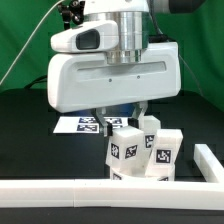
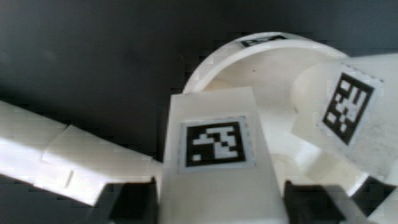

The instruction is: Assemble stool

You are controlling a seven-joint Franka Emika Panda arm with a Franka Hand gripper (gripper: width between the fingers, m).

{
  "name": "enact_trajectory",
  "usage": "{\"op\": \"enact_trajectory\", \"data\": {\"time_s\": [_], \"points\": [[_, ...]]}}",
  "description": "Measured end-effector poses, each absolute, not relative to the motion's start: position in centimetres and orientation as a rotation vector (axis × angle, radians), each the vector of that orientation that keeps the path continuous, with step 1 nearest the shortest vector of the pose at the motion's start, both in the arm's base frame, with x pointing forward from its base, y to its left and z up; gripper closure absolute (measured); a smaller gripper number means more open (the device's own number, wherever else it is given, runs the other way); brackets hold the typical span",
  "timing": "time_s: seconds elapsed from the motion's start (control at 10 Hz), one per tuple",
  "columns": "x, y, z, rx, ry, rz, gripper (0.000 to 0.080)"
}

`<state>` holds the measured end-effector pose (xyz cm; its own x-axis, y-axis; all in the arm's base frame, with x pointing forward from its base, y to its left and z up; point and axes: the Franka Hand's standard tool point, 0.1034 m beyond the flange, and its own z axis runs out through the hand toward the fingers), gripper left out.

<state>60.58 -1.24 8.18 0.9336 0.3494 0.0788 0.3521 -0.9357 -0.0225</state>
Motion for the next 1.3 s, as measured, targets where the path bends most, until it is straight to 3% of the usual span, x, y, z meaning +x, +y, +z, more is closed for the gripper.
{"op": "enact_trajectory", "data": {"time_s": [0.7,1.3], "points": [[61.2,0.3,8.2,-2.996,0.701,-0.172,0.0459],[61.2,1.0,8.2,-2.786,1.257,-0.149,0.0459]]}}
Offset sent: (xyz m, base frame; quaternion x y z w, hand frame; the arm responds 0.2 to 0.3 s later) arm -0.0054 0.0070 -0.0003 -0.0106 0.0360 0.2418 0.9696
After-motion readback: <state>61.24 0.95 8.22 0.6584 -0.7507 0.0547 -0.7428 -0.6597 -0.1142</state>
